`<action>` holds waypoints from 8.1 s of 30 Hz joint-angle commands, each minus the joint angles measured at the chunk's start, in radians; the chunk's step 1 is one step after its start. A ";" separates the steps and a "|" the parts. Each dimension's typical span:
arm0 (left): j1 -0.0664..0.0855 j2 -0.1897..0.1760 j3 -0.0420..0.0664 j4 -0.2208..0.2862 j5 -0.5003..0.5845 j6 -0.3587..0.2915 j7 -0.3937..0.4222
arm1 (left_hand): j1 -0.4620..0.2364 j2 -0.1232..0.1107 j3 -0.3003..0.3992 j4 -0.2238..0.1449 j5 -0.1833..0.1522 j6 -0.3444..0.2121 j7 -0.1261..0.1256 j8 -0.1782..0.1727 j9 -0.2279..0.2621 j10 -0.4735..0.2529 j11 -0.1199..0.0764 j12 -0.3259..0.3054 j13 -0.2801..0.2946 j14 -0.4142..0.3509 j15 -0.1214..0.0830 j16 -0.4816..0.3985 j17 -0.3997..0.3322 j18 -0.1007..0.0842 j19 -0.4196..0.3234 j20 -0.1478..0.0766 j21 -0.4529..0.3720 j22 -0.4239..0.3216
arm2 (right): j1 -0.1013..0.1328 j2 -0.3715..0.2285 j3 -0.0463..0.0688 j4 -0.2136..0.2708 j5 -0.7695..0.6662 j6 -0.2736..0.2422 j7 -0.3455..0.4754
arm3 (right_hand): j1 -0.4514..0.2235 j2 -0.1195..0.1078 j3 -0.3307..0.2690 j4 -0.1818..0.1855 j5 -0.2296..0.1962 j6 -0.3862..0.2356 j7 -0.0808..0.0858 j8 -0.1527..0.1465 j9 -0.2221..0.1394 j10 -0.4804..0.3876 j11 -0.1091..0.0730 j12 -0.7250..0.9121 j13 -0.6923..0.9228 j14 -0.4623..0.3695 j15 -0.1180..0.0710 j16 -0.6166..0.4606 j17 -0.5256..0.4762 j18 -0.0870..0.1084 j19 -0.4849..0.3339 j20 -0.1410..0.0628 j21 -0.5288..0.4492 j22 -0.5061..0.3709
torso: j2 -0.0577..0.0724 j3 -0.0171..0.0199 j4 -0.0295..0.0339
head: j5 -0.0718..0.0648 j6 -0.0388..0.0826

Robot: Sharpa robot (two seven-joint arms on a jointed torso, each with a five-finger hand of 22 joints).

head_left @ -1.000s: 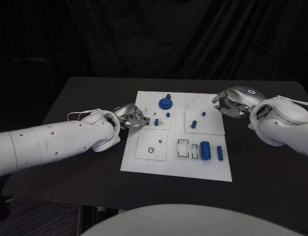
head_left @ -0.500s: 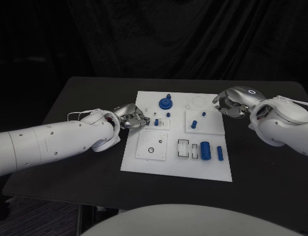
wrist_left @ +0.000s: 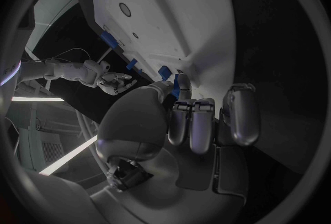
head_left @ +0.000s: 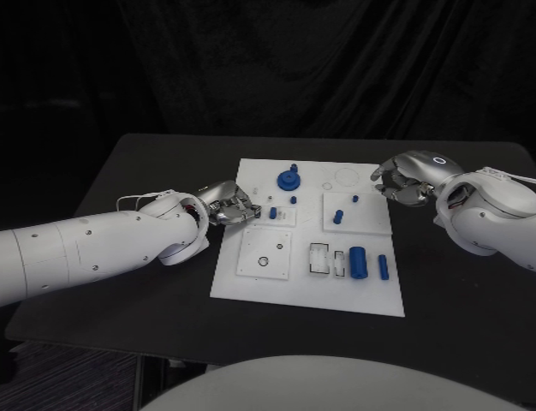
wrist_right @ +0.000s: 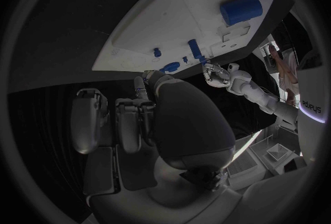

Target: Assemble the parts on the task board

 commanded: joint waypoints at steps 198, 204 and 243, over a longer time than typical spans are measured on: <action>0.073 0.360 0.002 -0.390 -0.612 0.102 0.317 | 0.354 -0.072 -0.033 -0.088 -0.230 -0.038 -0.042 -0.247 -0.944 -0.588 0.053 -1.096 -0.853 -0.072 0.039 -0.196 -0.140 0.022 -0.056 0.041 -0.083 0.164 | -0.002 -0.036 0.001 0.027 0.012 -0.050 0.006 | -0.020 -0.015 0.011 -0.006 0.006 0.017 -0.001 -0.002 -0.006 0.108 0.004 0.003 0.263 0.103 0.003 0.002 0.263 0.018 0.009 0.005 -0.006 0.195 | 0.003 0.0000 -0.0082 | -0.007 0.000; 0.066 0.365 0.002 -0.397 -0.612 0.095 0.307 | 0.356 -0.069 -0.019 -0.104 -0.226 -0.018 -0.038 -0.238 -0.941 -0.571 0.049 -1.076 -0.832 -0.068 0.037 -0.192 -0.138 0.020 -0.050 0.041 -0.070 0.167 | -0.002 -0.037 0.001 0.027 0.012 -0.047 0.005 | -0.020 -0.014 0.013 -0.006 0.006 0.017 -0.001 -0.003 -0.007 0.108 0.004 0.003 0.263 0.103 0.003 0.002 0.263 0.018 0.009 0.005 -0.007 0.194 | 0.003 -0.0001 -0.0072 | -0.009 0.000; 0.057 0.276 0.002 -0.339 -0.612 -0.085 0.366 | 0.364 -0.070 0.008 -0.160 -0.303 0.039 0.011 -0.182 -0.895 -0.514 0.031 -1.052 -0.782 -0.073 0.025 -0.205 -0.174 0.019 -0.049 0.040 -0.062 0.167 | -0.002 -0.040 0.001 0.023 0.012 -0.033 0.008 | -0.020 -0.013 0.015 -0.006 0.006 0.019 -0.001 -0.002 -0.007 0.108 0.004 0.003 0.263 0.103 0.003 0.002 0.263 0.019 0.008 0.004 -0.010 0.194 | 0.003 -0.0007 -0.0070 | -0.013 0.000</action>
